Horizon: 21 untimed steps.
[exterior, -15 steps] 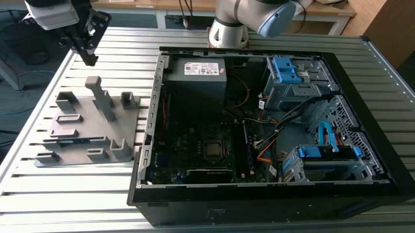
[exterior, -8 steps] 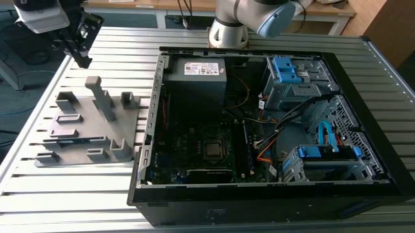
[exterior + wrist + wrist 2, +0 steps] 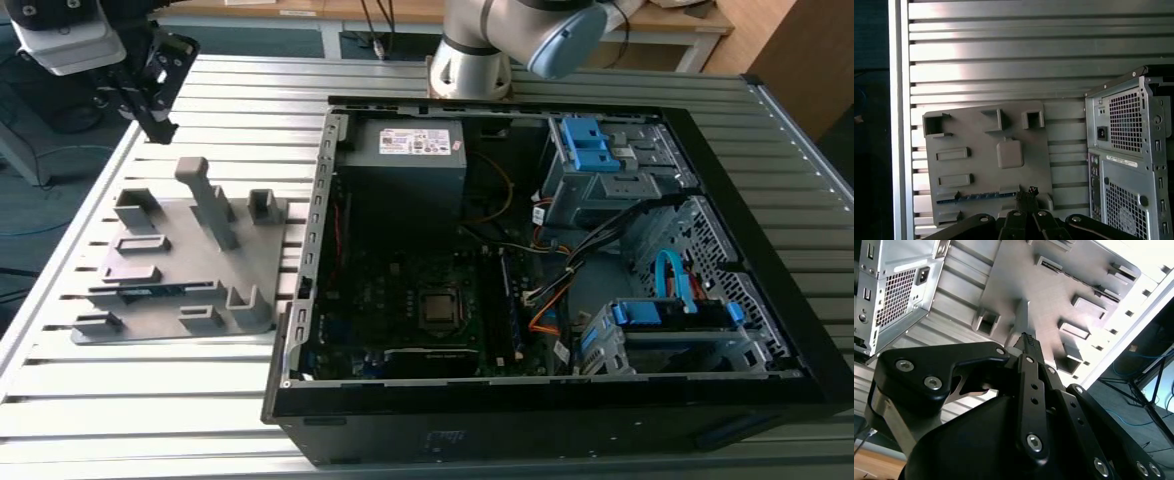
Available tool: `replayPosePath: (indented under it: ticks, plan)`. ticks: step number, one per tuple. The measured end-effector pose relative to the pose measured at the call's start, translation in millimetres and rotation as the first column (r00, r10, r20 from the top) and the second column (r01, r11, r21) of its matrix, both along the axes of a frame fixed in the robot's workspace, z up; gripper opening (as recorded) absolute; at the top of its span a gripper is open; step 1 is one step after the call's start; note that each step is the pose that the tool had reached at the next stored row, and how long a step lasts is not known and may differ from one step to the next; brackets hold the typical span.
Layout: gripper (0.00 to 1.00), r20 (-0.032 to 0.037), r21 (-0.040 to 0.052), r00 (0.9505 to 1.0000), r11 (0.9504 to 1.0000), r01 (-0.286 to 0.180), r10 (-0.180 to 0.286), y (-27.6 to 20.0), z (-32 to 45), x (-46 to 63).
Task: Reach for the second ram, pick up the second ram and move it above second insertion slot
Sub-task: 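Reach for the second ram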
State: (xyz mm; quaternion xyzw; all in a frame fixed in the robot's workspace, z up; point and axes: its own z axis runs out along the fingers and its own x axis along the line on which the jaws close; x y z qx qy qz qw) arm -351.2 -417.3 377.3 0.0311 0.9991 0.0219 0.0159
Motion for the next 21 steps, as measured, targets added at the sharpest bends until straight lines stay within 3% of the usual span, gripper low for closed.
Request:
replayPosePath:
  ticks: [21]
  plan:
    - [0.1,0.0,0.0,1.0,1.0,-0.001,0.001,-1.0,-8.2,-16.4]
